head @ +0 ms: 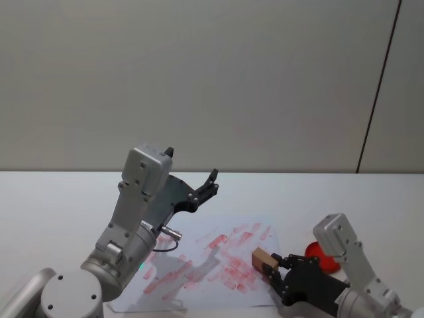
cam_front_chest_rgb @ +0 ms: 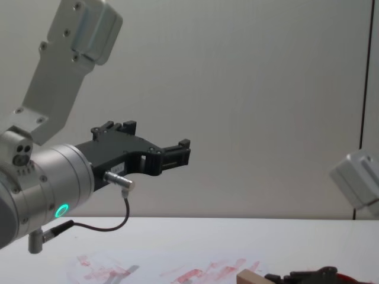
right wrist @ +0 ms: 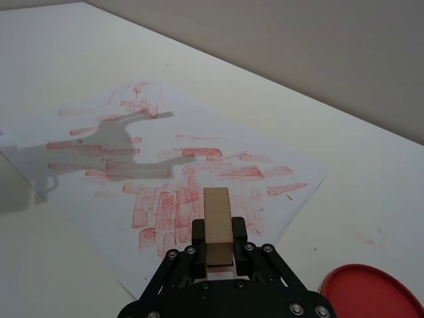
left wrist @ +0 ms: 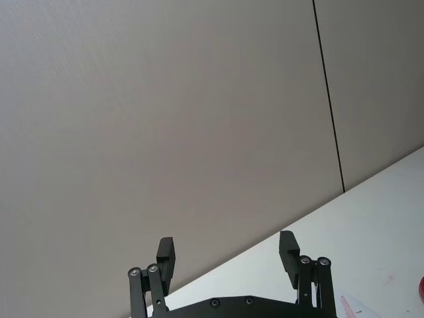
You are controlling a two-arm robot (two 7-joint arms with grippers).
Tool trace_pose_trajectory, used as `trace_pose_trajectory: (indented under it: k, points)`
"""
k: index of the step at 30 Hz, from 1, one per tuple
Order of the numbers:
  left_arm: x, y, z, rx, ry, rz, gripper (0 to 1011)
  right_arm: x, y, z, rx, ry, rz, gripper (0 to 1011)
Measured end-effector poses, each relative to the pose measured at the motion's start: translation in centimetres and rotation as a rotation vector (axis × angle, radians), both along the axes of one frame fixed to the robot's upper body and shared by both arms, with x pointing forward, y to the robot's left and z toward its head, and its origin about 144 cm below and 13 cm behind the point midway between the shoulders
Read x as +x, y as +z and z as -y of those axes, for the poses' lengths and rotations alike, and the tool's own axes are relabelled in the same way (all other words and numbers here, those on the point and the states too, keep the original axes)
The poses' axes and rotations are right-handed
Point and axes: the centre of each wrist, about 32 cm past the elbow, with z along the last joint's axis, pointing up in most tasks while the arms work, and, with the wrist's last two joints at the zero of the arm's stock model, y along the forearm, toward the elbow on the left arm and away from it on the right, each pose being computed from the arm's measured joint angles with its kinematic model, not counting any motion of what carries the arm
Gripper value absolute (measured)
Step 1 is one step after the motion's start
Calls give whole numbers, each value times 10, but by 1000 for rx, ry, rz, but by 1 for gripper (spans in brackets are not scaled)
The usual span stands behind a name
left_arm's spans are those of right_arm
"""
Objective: Use the one hand to pick up the stamp and affix it onto the A4 paper.
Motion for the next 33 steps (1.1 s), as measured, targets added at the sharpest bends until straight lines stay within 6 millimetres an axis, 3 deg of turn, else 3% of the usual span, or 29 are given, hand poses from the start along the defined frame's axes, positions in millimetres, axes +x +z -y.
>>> trace_pose_trajectory:
  k: [33]
  points:
    - [0,0,0,0,0,0,1002,-3,-2,2,4,-10,-26,213]
